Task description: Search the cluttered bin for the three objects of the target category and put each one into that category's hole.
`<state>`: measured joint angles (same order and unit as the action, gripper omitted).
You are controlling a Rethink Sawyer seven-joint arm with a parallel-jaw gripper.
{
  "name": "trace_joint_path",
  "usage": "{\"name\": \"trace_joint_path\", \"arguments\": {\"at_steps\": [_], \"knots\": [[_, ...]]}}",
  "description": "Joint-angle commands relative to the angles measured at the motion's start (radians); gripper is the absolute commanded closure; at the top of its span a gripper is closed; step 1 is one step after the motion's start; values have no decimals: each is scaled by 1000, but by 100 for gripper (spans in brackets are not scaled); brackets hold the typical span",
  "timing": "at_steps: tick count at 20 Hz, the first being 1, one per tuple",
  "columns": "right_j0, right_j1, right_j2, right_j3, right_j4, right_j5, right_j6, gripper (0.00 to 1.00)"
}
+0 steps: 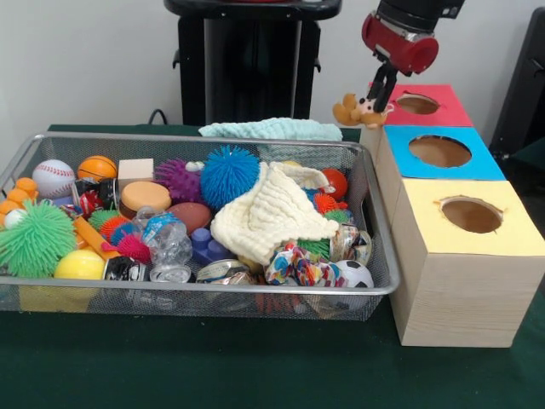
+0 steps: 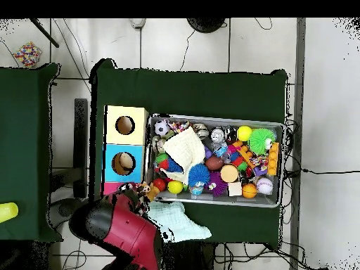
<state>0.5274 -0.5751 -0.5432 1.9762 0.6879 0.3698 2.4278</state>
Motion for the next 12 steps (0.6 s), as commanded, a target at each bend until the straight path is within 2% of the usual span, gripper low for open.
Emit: {"name": "trace_joint_path", "arguments": {"at_steps": [1,4,12], "knots": [[-8,-6,168,98,94,12,289,100],[10,-17,140,88,89,59,297,100],[69,-73,3,32,9,262,334,100]]}}
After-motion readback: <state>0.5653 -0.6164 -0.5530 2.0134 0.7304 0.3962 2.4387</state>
